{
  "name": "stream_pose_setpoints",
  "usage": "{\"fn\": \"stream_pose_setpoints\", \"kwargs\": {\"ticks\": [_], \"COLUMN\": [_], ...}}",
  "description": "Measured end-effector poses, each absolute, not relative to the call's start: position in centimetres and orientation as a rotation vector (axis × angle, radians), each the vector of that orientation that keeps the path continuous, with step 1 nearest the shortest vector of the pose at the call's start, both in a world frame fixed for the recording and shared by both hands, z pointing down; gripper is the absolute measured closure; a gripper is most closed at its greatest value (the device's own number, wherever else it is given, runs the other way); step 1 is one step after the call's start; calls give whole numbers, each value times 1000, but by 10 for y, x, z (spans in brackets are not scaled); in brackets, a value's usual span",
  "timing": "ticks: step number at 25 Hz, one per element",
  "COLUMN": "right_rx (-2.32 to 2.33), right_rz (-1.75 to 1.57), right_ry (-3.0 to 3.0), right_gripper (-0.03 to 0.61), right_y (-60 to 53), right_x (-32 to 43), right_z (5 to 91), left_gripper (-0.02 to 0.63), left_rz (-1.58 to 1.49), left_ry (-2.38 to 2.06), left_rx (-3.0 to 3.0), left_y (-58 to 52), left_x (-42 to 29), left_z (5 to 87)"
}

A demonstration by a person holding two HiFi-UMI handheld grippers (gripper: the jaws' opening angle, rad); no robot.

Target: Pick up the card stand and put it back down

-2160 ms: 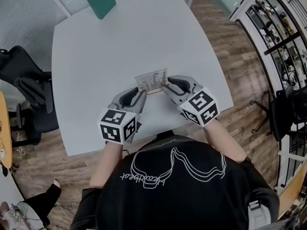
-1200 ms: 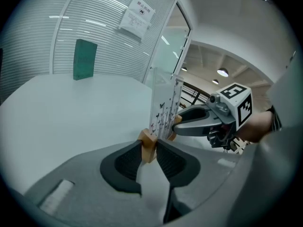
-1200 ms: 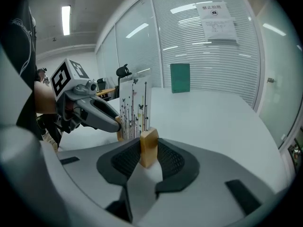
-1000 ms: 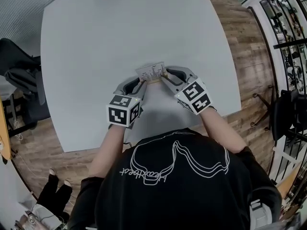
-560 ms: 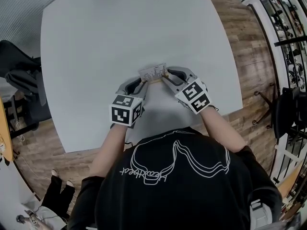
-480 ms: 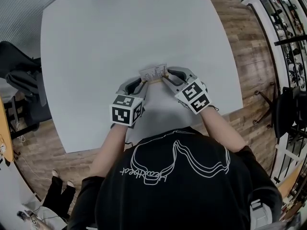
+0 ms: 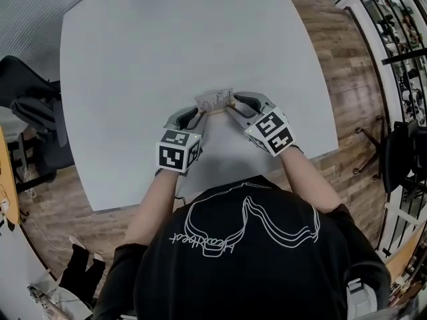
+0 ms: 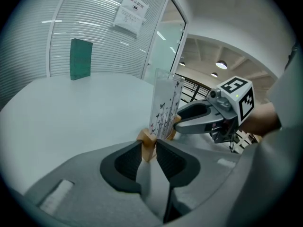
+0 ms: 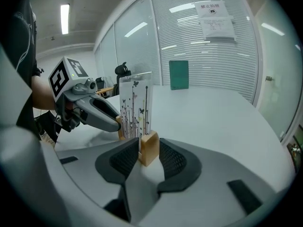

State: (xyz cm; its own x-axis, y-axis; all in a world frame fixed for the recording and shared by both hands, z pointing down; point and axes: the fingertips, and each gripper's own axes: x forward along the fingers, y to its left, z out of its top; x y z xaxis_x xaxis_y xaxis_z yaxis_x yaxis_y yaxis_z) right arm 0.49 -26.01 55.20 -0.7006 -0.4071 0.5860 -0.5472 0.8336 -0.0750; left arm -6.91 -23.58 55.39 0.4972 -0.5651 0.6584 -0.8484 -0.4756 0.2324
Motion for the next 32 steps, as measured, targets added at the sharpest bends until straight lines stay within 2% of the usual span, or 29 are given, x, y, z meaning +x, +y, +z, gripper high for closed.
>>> {"fn": "stream_pose_setpoints", "kwargs": {"ticks": [5,13,18,22,24,27,32], "right_rx": [734,889,932,911,907,911,804], "right_rz": [336,334,368,401,389,307,247], "right_ry": [-2449,-2520,-2639,-2754,-2804,-2870,-2952], "right_gripper": [379,377,424,436,469,569,569], "right_y": [-257,-244,-212,-180,-163,-143,-103], "right_x": [11,32,31,22,19,18,8], "right_z": [542,487,437,398,378,351,327], "left_gripper": [509,505,506,506,508,519,583], "left_rz": [644,487,378,274,209,120,-11], "left_ry": [-1168,-1182,-1165,-1113,-1092,-1065,-1035], "left_rx": [2204,2232,2307,2384,2424,2483,2592], "left_y": [-233,-212,-185,-160,-145,-126,-92], "left_x": [-75,-81,-73,-67,-66,-64,-56], "left_z": [543,499,452,412,392,364,328]}}
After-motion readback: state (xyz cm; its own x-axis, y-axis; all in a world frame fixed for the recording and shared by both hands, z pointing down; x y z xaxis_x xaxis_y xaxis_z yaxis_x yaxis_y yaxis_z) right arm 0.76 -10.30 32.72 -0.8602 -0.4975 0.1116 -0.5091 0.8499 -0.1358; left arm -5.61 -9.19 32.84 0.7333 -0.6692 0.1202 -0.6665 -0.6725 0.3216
